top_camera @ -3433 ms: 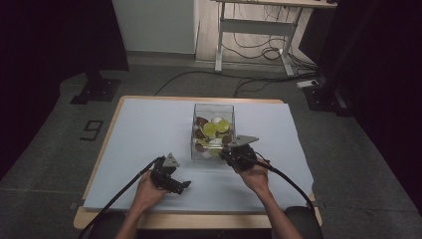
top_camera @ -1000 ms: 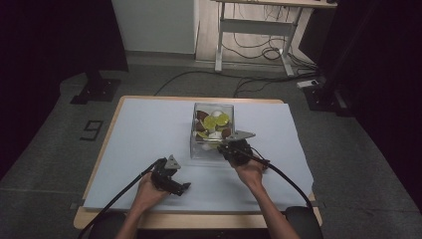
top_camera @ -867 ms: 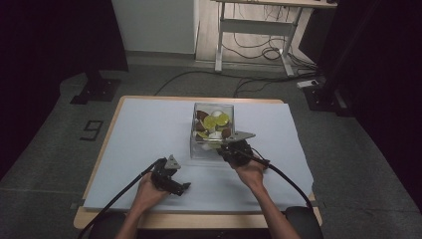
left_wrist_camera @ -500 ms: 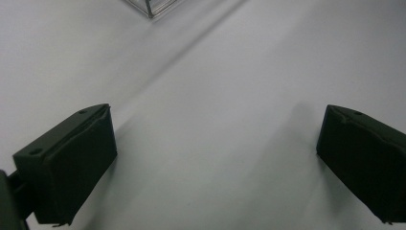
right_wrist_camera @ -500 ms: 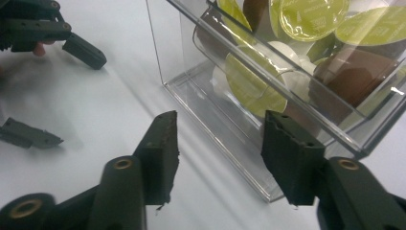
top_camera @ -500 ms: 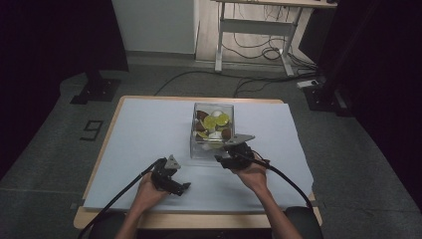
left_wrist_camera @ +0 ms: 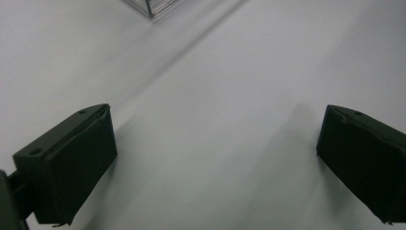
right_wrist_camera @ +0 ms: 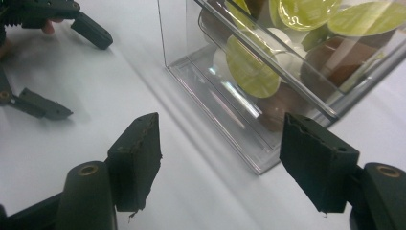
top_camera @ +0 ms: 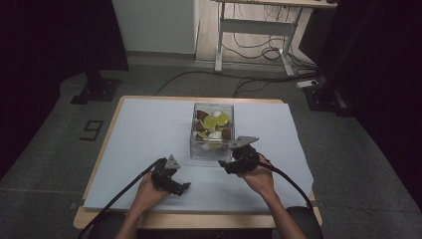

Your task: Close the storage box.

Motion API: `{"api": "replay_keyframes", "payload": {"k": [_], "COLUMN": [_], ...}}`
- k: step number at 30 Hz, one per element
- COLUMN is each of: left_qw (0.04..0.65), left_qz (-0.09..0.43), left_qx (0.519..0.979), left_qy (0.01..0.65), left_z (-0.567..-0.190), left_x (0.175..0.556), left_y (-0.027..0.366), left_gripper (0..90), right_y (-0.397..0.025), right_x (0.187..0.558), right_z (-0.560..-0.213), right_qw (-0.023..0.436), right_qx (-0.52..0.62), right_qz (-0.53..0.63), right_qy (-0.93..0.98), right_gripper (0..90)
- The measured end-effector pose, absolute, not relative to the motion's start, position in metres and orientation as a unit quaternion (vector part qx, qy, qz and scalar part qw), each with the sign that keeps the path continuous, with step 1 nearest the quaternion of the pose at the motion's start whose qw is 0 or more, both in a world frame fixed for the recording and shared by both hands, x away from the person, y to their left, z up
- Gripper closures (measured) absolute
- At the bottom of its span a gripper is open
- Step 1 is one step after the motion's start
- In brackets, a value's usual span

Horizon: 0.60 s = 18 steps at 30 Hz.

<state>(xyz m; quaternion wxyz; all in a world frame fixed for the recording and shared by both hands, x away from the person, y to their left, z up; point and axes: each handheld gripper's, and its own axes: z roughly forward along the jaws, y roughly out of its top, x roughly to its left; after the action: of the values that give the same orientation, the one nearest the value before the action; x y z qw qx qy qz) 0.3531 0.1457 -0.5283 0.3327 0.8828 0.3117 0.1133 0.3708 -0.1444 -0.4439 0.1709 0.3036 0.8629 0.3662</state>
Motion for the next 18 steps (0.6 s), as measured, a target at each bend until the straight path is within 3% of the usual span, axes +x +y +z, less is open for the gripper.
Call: {"api": "replay_keyframes", "payload": {"k": [18], "left_qw": [0.333], "left_qz": [0.113], "left_qx": [0.883], "left_qy": [0.312], "left_z": [-0.528], "left_x": [0.353], "left_y": [0.146], "left_gripper": [0.0], "right_y": [-0.185], "right_x": [0.368], "right_z": [-0.439], "right_qw": [0.188], "right_qx": [0.332], "right_qz": [0.346], "right_qy": [0.857], "right_gripper": [22.0]}}
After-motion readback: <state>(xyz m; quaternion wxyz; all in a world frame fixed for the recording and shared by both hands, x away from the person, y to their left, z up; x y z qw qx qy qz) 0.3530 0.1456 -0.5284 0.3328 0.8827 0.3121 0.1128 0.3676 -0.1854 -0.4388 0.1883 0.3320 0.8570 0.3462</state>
